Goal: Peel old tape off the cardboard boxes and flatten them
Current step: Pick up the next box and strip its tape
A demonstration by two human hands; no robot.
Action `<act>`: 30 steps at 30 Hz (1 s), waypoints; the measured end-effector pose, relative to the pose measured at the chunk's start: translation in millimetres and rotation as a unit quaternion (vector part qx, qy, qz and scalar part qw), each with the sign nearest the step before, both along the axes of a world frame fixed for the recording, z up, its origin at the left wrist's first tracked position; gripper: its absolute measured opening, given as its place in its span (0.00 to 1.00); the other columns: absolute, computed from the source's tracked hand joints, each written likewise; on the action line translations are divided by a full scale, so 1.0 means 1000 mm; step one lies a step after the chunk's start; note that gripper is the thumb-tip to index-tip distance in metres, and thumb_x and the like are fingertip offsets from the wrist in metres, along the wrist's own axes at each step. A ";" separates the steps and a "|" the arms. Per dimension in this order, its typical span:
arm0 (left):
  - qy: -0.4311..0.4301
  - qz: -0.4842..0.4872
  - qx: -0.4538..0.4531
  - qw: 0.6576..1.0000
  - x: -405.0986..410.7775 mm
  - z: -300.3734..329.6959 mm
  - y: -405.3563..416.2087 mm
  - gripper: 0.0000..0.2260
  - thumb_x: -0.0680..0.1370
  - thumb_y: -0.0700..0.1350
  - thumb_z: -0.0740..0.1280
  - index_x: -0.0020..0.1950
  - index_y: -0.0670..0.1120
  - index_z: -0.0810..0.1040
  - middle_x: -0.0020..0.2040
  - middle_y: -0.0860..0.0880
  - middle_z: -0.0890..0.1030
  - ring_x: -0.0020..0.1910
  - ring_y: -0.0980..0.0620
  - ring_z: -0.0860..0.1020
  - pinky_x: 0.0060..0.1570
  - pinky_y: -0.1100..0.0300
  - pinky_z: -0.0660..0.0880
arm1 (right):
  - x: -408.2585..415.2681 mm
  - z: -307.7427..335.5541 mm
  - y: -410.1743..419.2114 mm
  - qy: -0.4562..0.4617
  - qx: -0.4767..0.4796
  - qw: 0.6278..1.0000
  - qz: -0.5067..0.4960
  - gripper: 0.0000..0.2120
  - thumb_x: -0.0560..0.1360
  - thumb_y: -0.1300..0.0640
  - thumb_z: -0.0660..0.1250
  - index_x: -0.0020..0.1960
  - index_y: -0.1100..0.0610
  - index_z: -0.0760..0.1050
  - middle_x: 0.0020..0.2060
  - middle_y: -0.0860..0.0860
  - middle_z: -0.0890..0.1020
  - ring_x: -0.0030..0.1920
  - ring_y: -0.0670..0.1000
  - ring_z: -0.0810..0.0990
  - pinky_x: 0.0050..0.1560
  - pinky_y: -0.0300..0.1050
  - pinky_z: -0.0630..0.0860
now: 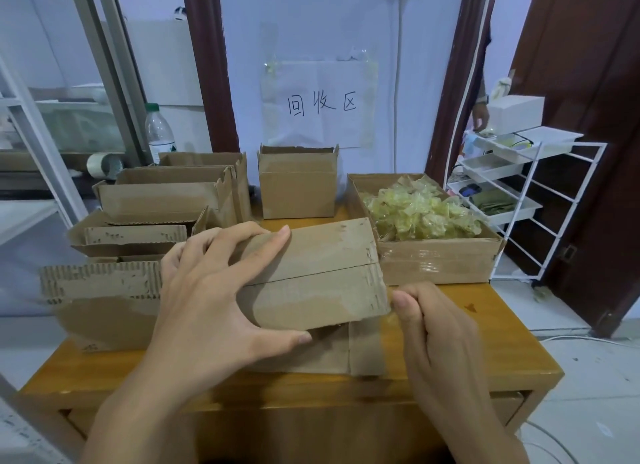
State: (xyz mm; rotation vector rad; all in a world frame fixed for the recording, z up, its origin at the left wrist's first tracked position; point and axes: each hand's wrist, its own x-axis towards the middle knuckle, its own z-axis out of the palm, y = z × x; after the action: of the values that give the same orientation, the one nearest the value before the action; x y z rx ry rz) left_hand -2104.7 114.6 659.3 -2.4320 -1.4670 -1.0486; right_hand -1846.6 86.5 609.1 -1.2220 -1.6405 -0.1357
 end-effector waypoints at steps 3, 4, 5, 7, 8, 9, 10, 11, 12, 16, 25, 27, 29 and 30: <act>-0.003 0.006 0.000 1.000 0.000 0.000 0.000 0.46 0.62 0.77 0.67 0.78 0.65 0.67 0.71 0.61 0.70 0.72 0.49 0.65 0.70 0.47 0.56 | -0.003 0.001 0.002 0.031 -0.024 0.999 0.015 0.19 0.87 0.44 0.52 0.40 0.47 0.67 0.32 0.42 0.70 0.34 0.41 0.71 0.33 0.28 0.63; -0.005 0.005 0.001 1.000 0.000 0.000 0.000 0.46 0.62 0.77 0.67 0.78 0.65 0.67 0.71 0.62 0.70 0.72 0.49 0.65 0.70 0.47 0.56 | -0.005 0.001 0.003 0.042 -0.033 0.998 0.023 0.20 0.87 0.42 0.50 0.39 0.46 0.65 0.33 0.43 0.70 0.32 0.42 0.70 0.32 0.29 0.62; -0.005 0.003 0.001 1.000 0.000 0.000 0.000 0.46 0.62 0.77 0.67 0.78 0.65 0.66 0.71 0.62 0.70 0.72 0.49 0.65 0.69 0.47 0.56 | -0.006 0.002 0.003 0.055 -0.037 0.997 0.030 0.21 0.87 0.41 0.49 0.38 0.46 0.63 0.33 0.42 0.70 0.31 0.42 0.69 0.32 0.30 0.61; -0.001 -0.001 0.001 1.000 0.000 0.000 0.001 0.46 0.62 0.77 0.67 0.79 0.65 0.66 0.71 0.61 0.70 0.72 0.49 0.65 0.69 0.47 0.56 | -0.008 0.003 0.005 0.076 -0.039 0.995 0.044 0.20 0.87 0.43 0.49 0.37 0.44 0.61 0.31 0.41 0.69 0.30 0.42 0.68 0.31 0.30 0.60; 0.004 -0.001 0.002 1.000 0.000 -0.001 0.001 0.46 0.63 0.77 0.67 0.79 0.64 0.67 0.71 0.61 0.70 0.72 0.49 0.65 0.69 0.47 0.56 | -0.007 0.004 0.006 0.082 -0.043 0.994 0.051 0.20 0.87 0.44 0.49 0.37 0.44 0.61 0.31 0.40 0.70 0.30 0.43 0.68 0.31 0.30 0.60; 0.010 0.000 0.003 1.000 0.001 -0.001 0.001 0.46 0.63 0.77 0.67 0.79 0.63 0.67 0.71 0.60 0.70 0.71 0.49 0.65 0.69 0.48 0.56 | -0.007 0.004 0.007 0.086 -0.050 0.993 0.058 0.20 0.87 0.45 0.50 0.36 0.44 0.61 0.30 0.40 0.70 0.29 0.43 0.68 0.31 0.30 0.60; 0.015 0.001 0.003 1.000 0.001 -0.001 0.001 0.46 0.63 0.77 0.67 0.79 0.63 0.68 0.72 0.60 0.71 0.71 0.50 0.65 0.69 0.48 0.56 | -0.006 0.005 0.008 0.088 -0.060 0.992 0.064 0.20 0.87 0.46 0.51 0.36 0.45 0.62 0.30 0.41 0.70 0.29 0.43 0.68 0.30 0.30 0.61; 0.020 0.004 0.002 1.000 0.002 -0.001 0.001 0.46 0.63 0.78 0.67 0.79 0.62 0.68 0.72 0.59 0.71 0.71 0.50 0.65 0.69 0.49 0.56 | -0.004 0.005 0.009 0.088 -0.070 0.991 0.067 0.21 0.87 0.46 0.53 0.36 0.47 0.63 0.30 0.41 0.71 0.29 0.43 0.68 0.30 0.30 0.61; 0.025 0.006 0.003 1.000 0.003 -0.001 0.001 0.46 0.64 0.78 0.66 0.79 0.62 0.68 0.72 0.59 0.71 0.71 0.50 0.65 0.69 0.48 0.56 | -0.002 0.005 0.009 0.087 -0.077 0.991 0.069 0.21 0.88 0.47 0.54 0.36 0.49 0.64 0.30 0.41 0.71 0.29 0.43 0.69 0.30 0.30 0.61; 0.034 0.010 0.002 0.999 0.005 0.001 0.003 0.46 0.64 0.78 0.65 0.79 0.61 0.68 0.72 0.58 0.72 0.71 0.50 0.66 0.69 0.46 0.58 | 0.003 0.011 0.009 0.061 -0.072 0.994 0.062 0.11 0.87 0.50 0.56 0.48 0.43 0.73 0.40 0.38 0.79 0.39 0.42 0.78 0.37 0.29 0.68; 0.072 0.009 -0.018 0.997 0.011 0.004 0.008 0.48 0.63 0.82 0.63 0.80 0.64 0.64 0.72 0.60 0.70 0.71 0.51 0.66 0.69 0.47 0.57 | 0.008 0.005 0.015 0.096 -0.046 0.994 0.032 0.09 0.85 0.52 0.61 0.61 0.48 0.78 0.53 0.39 0.79 0.54 0.43 0.79 0.49 0.32 0.73; 0.073 0.002 -0.014 0.997 0.012 0.008 0.010 0.48 0.63 0.82 0.63 0.81 0.64 0.63 0.72 0.60 0.69 0.70 0.52 0.66 0.68 0.46 0.58 | 0.010 0.009 0.015 0.128 -0.021 0.991 0.027 0.10 0.81 0.50 0.64 0.60 0.45 0.80 0.53 0.38 0.81 0.54 0.43 0.81 0.49 0.32 0.75; 0.077 -0.002 -0.004 0.997 0.015 0.013 0.012 0.48 0.64 0.81 0.63 0.81 0.64 0.62 0.72 0.60 0.69 0.71 0.51 0.66 0.68 0.46 0.59 | 0.012 0.014 0.015 0.168 0.008 0.986 0.019 0.10 0.77 0.46 0.67 0.58 0.41 0.80 0.52 0.38 0.83 0.54 0.43 0.83 0.49 0.34 0.79; 0.081 0.000 0.003 0.997 0.017 0.016 0.014 0.48 0.64 0.81 0.63 0.81 0.64 0.63 0.73 0.59 0.70 0.71 0.50 0.66 0.69 0.46 0.58 | 0.013 0.016 0.016 0.185 0.020 0.982 0.015 0.11 0.75 0.46 0.69 0.57 0.42 0.81 0.50 0.38 0.83 0.52 0.44 0.84 0.50 0.37 0.81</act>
State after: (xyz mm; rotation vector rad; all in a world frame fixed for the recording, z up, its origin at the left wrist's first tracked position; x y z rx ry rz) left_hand -2088.2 128.7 675.4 -2.4487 -1.4098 -0.8327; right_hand -1833.4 102.6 625.0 -1.1138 -1.3243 0.0751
